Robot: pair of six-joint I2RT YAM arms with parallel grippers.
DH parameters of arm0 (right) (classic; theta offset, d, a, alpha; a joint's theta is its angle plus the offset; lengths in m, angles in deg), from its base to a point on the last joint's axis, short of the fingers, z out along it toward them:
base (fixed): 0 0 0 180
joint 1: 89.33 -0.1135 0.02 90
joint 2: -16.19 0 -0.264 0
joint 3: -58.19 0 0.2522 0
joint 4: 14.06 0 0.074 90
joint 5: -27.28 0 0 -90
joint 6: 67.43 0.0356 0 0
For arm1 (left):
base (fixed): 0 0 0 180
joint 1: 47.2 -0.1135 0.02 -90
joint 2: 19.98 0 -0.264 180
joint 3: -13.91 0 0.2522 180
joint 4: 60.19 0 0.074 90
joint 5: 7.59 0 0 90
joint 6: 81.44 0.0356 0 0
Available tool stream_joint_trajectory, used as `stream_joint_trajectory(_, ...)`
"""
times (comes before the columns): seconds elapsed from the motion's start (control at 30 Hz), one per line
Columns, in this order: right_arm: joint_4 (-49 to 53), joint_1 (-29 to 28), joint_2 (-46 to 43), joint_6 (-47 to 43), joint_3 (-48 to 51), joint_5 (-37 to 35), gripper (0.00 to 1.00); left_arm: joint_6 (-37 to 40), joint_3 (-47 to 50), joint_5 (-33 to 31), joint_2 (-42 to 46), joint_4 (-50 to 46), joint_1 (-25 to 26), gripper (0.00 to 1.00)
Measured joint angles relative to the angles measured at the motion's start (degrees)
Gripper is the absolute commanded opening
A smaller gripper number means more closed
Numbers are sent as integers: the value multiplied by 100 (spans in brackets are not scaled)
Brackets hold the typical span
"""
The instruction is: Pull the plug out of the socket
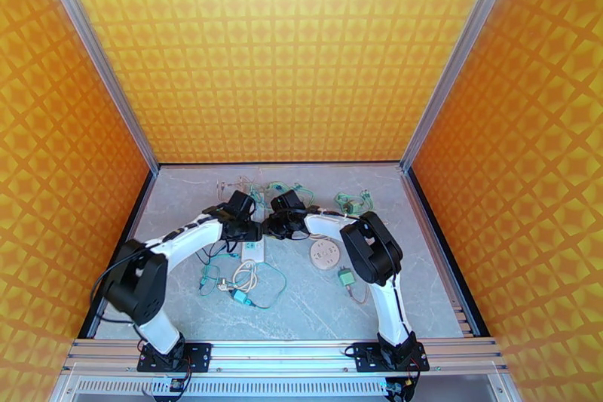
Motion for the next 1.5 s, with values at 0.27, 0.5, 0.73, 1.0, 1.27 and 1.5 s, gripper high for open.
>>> stream_joint_trajectory(0.27,-79,11,-37,0,83,7,29,13,-396,-192,-420,-37,7,34)
stream_joint_trajectory(0.5,-72,11,-39,0,83,24,29,4,-457,-299,-483,-72,81,20)
stream_joint_trajectory(0.73,-76,11,-33,0,81,59,26,-24,-479,-299,-483,-111,81,6)
stream_joint_trajectory(1.0,-50,22,0,-7,39,120,24,-177,-511,-223,-463,-160,52,1)
stream_joint_trajectory(1.27,-28,22,2,-26,37,125,24,-404,-402,380,-50,-129,-267,0)
stream_joint_trajectory(1.5,-13,22,4,-26,37,127,24,-396,-446,339,9,-350,-214,2)
